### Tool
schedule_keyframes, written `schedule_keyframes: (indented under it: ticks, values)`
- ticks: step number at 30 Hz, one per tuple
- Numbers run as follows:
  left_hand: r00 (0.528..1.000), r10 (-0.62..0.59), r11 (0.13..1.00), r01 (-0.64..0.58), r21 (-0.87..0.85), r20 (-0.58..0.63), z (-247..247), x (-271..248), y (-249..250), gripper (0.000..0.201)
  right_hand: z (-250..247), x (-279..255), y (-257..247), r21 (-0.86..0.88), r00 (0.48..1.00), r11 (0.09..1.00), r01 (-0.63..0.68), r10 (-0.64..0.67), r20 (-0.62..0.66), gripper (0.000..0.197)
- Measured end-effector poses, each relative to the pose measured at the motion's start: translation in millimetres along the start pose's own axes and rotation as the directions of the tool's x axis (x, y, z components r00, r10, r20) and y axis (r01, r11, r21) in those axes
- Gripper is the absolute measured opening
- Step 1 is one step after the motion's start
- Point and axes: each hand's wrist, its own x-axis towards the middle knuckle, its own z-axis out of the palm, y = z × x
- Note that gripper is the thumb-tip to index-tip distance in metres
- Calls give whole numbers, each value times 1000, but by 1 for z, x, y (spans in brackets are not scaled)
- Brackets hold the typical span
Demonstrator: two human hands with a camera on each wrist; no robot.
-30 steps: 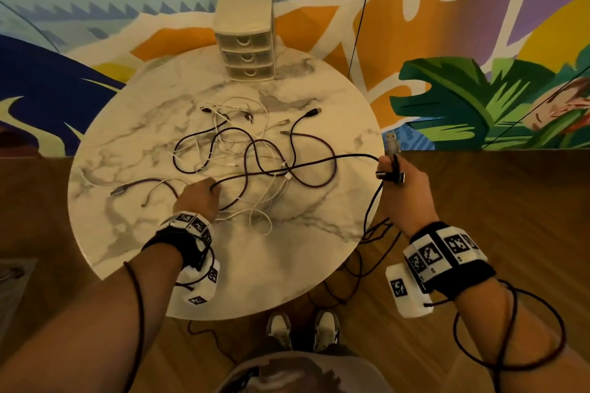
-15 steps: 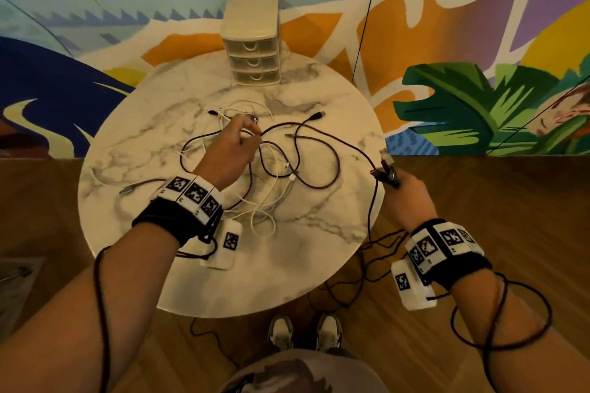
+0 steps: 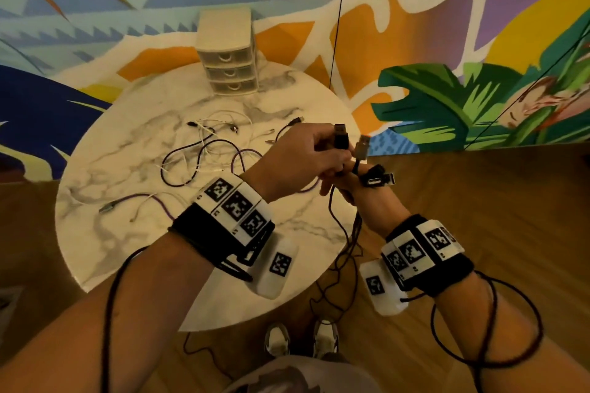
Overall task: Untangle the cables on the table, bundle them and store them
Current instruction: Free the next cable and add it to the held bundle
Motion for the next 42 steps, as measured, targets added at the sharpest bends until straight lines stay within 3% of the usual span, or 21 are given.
schedule_keyframes:
  ticks: [4, 9, 12, 14, 17, 20, 23, 25, 27, 29, 32, 33, 35, 37, 40, 41, 42]
  values:
    - [996, 69, 986, -75, 151, 47, 15, 0, 1, 8, -1, -8, 5, -31, 998, 998, 54, -55, -34, 44]
    - [968, 208, 909, -245, 338, 141, 30, -2, 1, 23, -5, -11, 13, -54, 996, 998, 24, -28, -83, 32]
    - [964, 212, 939, -247, 240, 162, 33, -4, 5, 36, -5, -17, 11, 28, 994, 998, -56, 58, -87, 35]
    - [951, 246, 941, -282, 189, 189, 35, -8, 8, 48, -5, -20, 10, 73, 998, 997, 35, -31, -60, 31]
    - [911, 339, 847, -404, 345, 234, 45, -11, 10, 58, -4, -25, 9, -13, 982, 982, 187, -187, -3, 17]
    - [875, 455, 737, -474, 483, 165, 52, -5, 7, 32, -9, -23, 9, -126, 980, 972, 200, -201, 1, 28]
    - [863, 488, 744, -491, 453, 134, 56, -3, 6, 10, -11, -18, 16, -154, 992, 980, 123, -122, 16, 42]
    - [869, 468, 745, -485, 457, 160, 58, -3, 7, 9, -6, -18, 21, -140, 989, 983, 118, -128, -69, 40]
    - [863, 468, 718, -498, 487, 191, 61, -2, 9, 15, -3, -20, 22, -60, 970, 984, 166, -174, -169, 27]
    - [861, 472, 701, -496, 512, 187, 63, 1, 11, 16, -4, -22, 18, -62, 961, 976, 207, -215, -176, 20]
    - [844, 504, 667, -516, 537, 185, 66, 5, 15, 16, -11, -20, 31, -55, 966, 985, 164, -172, -194, 11]
    - [837, 513, 660, -527, 535, 192, 68, 6, 17, 15, -11, -20, 31, -44, 964, 988, 146, -152, -218, 18]
    - [846, 497, 684, -519, 513, 193, 73, 8, 18, 9, -12, -23, 35, 24, 949, 982, 185, -172, -265, 21]
    - [868, 473, 766, -489, 418, 150, 76, 10, 18, 18, -19, -26, 31, 2, 957, 991, 134, -129, -261, 19]
    - [935, 355, 928, -355, 117, 16, 83, 10, 10, 53, -36, -35, 18, 20, 970, 993, 116, -109, -217, 26]
    - [960, 281, 960, -281, 1, 11, 86, 10, 6, 55, -42, -38, 17, 67, 972, 991, 114, -97, -215, 33]
    - [977, 210, 973, -205, -106, 36, 93, 10, 6, 44, -47, -40, 18, 42, 966, 996, 79, -66, -249, 44]
